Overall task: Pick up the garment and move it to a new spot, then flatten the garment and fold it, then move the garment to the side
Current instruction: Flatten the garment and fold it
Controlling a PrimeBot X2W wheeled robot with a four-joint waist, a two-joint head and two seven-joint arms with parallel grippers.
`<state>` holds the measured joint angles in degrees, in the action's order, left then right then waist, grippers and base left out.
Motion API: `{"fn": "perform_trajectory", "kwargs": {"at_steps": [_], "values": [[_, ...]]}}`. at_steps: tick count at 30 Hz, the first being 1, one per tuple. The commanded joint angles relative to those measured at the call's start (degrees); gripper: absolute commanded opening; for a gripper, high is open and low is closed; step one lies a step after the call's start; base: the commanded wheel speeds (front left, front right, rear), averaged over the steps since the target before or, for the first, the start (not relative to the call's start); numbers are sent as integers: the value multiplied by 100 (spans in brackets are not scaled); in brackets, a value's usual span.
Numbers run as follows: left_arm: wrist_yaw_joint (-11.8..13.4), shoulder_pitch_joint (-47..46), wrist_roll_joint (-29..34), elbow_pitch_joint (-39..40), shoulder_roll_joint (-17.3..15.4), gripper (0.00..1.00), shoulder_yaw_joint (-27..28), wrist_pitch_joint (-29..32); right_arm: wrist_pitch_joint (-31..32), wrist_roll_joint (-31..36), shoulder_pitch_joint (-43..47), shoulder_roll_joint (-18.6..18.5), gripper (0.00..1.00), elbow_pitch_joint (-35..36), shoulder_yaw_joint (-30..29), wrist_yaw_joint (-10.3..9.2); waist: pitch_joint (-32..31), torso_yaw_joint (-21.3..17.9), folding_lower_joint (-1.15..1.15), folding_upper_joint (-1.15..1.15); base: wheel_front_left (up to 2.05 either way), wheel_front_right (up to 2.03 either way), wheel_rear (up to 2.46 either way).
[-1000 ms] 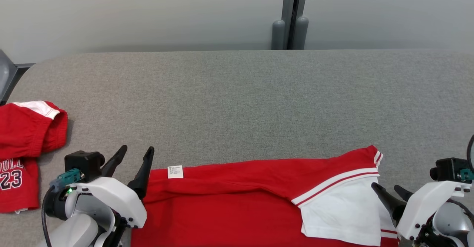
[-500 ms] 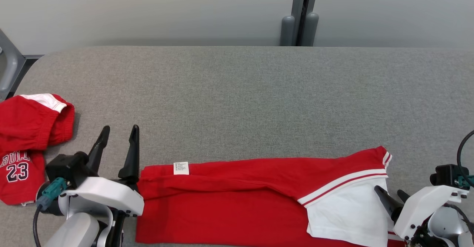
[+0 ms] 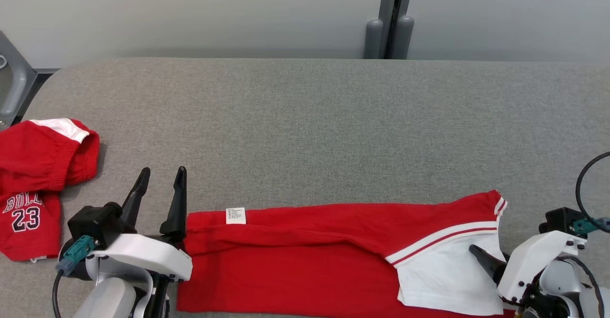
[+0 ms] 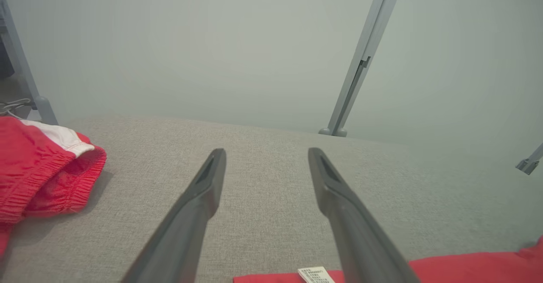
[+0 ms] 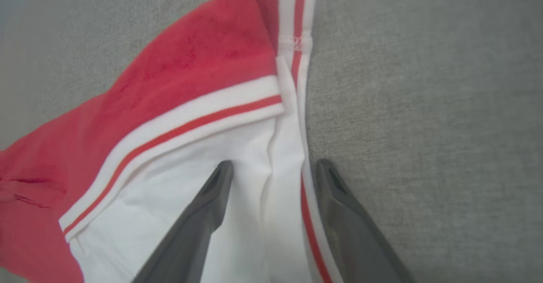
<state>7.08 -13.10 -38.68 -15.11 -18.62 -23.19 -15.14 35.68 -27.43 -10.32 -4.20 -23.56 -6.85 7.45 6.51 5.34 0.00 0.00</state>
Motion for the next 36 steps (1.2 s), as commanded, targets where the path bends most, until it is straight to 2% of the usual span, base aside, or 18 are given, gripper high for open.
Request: {"fn": "perform_trajectory", "kwargs": {"at_steps": [1, 3, 4, 5, 7, 8, 16, 23, 32, 36], "values": [[-66, 29, 79, -57, 41, 100, 80, -7, 134, -129, 52, 129, 100, -174, 184, 12, 6, 17, 0, 0, 0, 0, 0], [-125, 26, 142, -108, 88, 100, 141, -7, 136, -244, 50, 148, 100, -188, 274, 12, 8, 32, 0, 0, 0, 0, 0], [-161, 28, 169, -131, 105, 100, 180, -7, 106, -271, 42, 150, 91, -194, 312, 12, 10, 36, 0, 0, 0, 0, 0], [-174, 31, 198, -151, 131, 100, 205, -7, 80, -295, 33, 151, 56, -205, 342, 12, 13, 38, 0, 0, 0, 0, 0], [-225, 29, 251, -188, 192, 100, 252, -7, 10, -319, 14, 155, 24, -193, 406, 13, 16, 43, 0, 0, 0, 0, 0], [-258, 27, 269, -208, 207, 100, 276, -7, -38, -342, -3, 145, 0, -187, 409, 12, 18, 44, 0, 0, 0, 0, 0], [-395, 48, 401, -327, 315, 100, 416, -7, -290, -415, -130, -39, 0, -159, 404, 5, 5, 15, 0, 0, 0, 0, 0], [-507, 97, 510, -374, 397, 100, 537, -7, -412, -469, -255, -435, 0, -3, 237, 5, -24, -103, 0, 0, 0, 0, 0], [-597, 103, 621, -378, 489, 100, 650, -7, -168, -310, -291, -1036, 0, 413, -255, 5, -30, -271, 0, 0, 0, 0, 0], [-616, 130, 670, -382, 518, 100, 690, -7, -41, -126, -224, -1189, 0, 673, -512, 5, -46, -323, 0, 0, 0, 0, 0]]}}
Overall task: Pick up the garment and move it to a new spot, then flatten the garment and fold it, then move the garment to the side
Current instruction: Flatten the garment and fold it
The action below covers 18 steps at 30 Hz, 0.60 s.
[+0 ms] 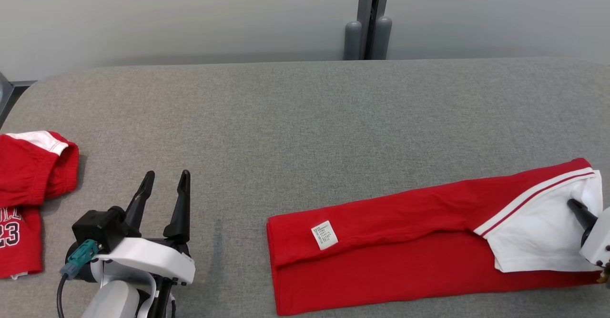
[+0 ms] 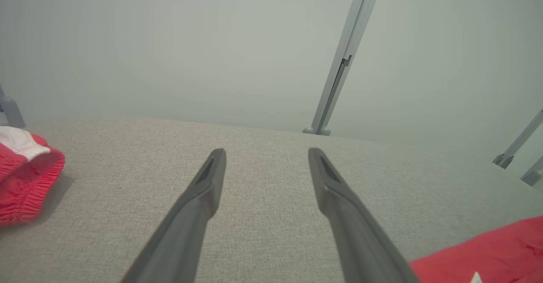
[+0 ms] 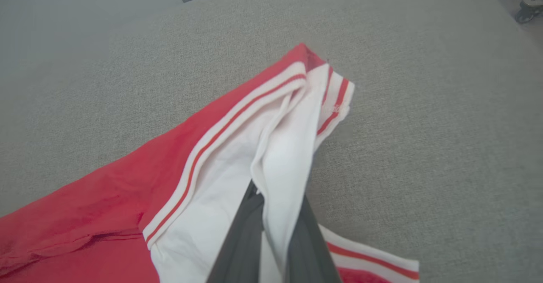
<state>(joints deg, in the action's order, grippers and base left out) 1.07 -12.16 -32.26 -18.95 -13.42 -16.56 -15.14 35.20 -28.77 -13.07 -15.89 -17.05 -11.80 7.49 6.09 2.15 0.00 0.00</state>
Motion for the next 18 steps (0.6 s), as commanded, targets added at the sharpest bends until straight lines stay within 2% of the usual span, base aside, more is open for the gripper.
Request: {"fn": "perform_trajectory", "kwargs": {"at_steps": [1, 7, 15, 18], "values": [[-25, 38, 44, -3, 8, 100, 35, -7, 40, 9, 49, -10, 0, 97, -52, 3, -12, -14, 0, 0, 0, 0, 0], [-68, 63, 87, -58, 60, 100, 56, -8, 188, -92, 154, 129, 0, 643, 79, 3, -72, -36, 0, 0, 0, 0, 0], [-159, 104, 113, -227, 67, 100, -16, -7, 358, -348, 382, -4, 0, 1789, 747, 3, -208, 78, 0, 0, 0, 0, 0], [-169, 88, 116, -272, 50, 100, -31, -6, 457, -404, 434, 28, 0, 1978, 930, 4, -234, 131, 0, 0, 0, 0, 0]]}}
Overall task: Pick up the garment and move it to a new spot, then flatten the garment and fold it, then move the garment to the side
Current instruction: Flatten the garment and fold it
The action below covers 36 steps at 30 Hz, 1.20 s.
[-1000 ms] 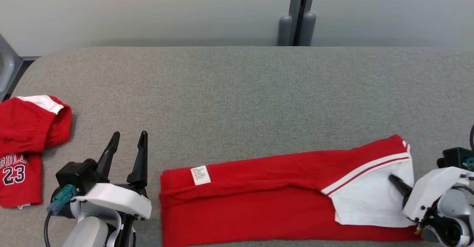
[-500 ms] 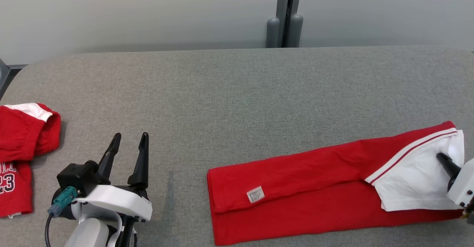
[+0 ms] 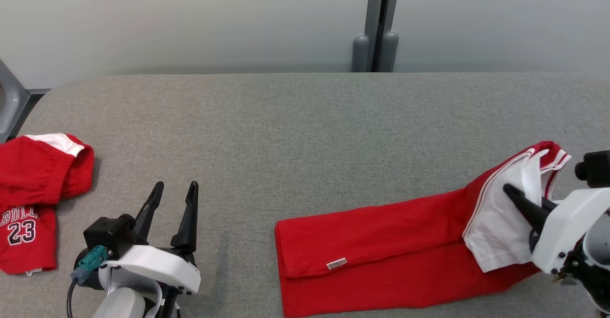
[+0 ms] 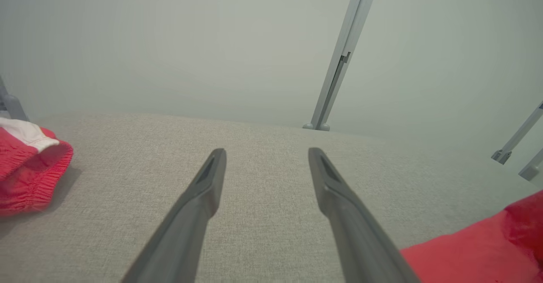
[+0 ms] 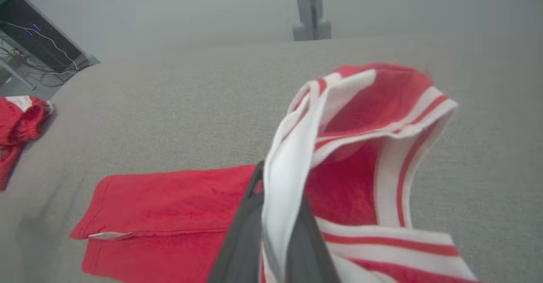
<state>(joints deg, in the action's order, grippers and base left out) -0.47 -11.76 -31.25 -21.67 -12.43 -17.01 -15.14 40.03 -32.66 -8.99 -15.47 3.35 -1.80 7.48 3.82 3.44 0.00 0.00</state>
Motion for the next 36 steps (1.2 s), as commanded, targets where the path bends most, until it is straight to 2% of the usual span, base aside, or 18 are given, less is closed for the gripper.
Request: {"fn": "perform_trajectory", "kwargs": {"at_steps": [1, 8, 13, 26, 33, 36], "values": [[-22, 40, 13, -15, -43, 100, 7, -6, 21, -20, 40, -1, 0, 32, 21, 5, -19, 38, 0, 0, 0, 0, 0], [-59, -9, -15, -134, 36, 100, -73, -4, 282, -95, 68, 167, 0, 436, 794, 5, -64, 360, 0, 0, 0, 0, 0], [-74, -54, -19, -211, 81, 100, -101, -5, 384, -270, 25, 216, 0, 273, 1229, 5, -88, 693, 0, 0, 0, 0, 0], [-156, -134, -14, -368, 174, 100, -111, -6, 216, -567, -398, 537, 0, -931, 1828, 4, -74, 1447, 0, 0, 0, 0, 0], [-165, -159, 35, -392, 179, 100, -82, -7, -47, -702, -608, 642, 0, -1542, 2097, 5, -62, 1604, 0, 0, 0, 0, 0], [-164, -159, 49, -390, 169, 100, -64, -7, -160, -760, -702, 673, 7, -1755, 2213, 5, -59, 1606, 0, 0, 0, 0, 0]]}}
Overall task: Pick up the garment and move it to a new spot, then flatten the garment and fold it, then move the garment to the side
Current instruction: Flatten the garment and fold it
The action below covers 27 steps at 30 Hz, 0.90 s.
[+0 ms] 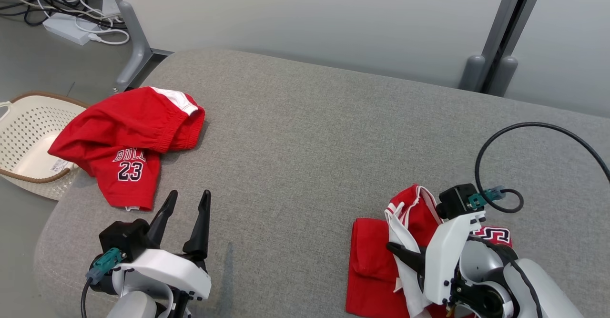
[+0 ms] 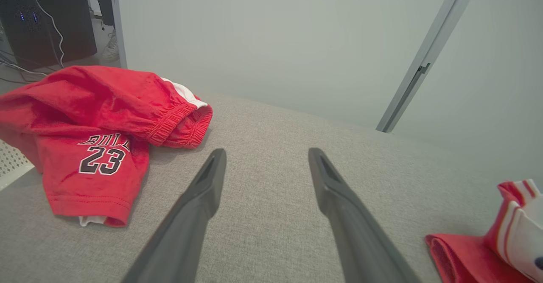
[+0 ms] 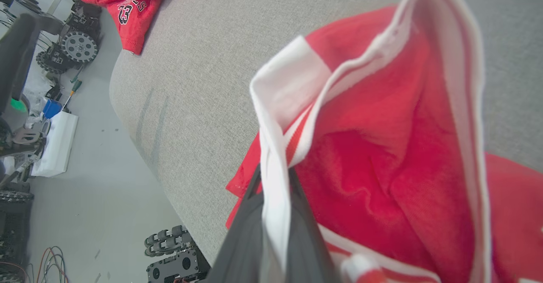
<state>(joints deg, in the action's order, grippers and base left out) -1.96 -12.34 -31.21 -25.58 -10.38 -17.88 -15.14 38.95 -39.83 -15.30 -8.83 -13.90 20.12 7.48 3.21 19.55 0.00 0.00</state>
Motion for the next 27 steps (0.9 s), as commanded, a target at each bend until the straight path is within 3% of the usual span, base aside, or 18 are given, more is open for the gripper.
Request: {"fn": "perform_trajectory", "kwargs": {"at_steps": [1, 3, 4, 5, 14, 20, 27], "values": [[-11, -99, 46, 4, -44, 100, 31, -7, -93, -69, -105, 12, 11, -89, 50, 5, 6, -13, 0, 0, 0, 0, 0], [2, -100, 56, 12, -52, 100, 36, -7, -164, -96, -158, 14, 38, -172, 117, 5, 14, -38, 0, 0, 0, 0, 0], [9, -99, 57, 15, -57, 100, 40, -7, -197, -118, -188, 14, 88, -217, 152, 5, 17, -56, 0, 0, 0, 0, 0], [12, -102, 58, 14, -65, 100, 44, -7, -238, -138, -208, 7, 100, -249, 169, 5, 20, -76, 0, 0, 0, 0, 0], [41, -76, 50, -8, -95, 100, 45, -7, -358, -434, -274, -79, 100, -165, 384, 5, -69, -294, 0, 0, 0, 0, 0], [74, 6, 33, 42, -136, 100, 57, -7, -415, -978, -184, -231, 100, 596, 389, 5, -156, -518, 0, 0, 0, 0, 0], [121, 87, 7, 115, -164, 100, 53, -5, -477, -1591, 4, -459, 100, 1607, -26, 5, -202, -783, 0, 0, 0, 0, 0]]}}
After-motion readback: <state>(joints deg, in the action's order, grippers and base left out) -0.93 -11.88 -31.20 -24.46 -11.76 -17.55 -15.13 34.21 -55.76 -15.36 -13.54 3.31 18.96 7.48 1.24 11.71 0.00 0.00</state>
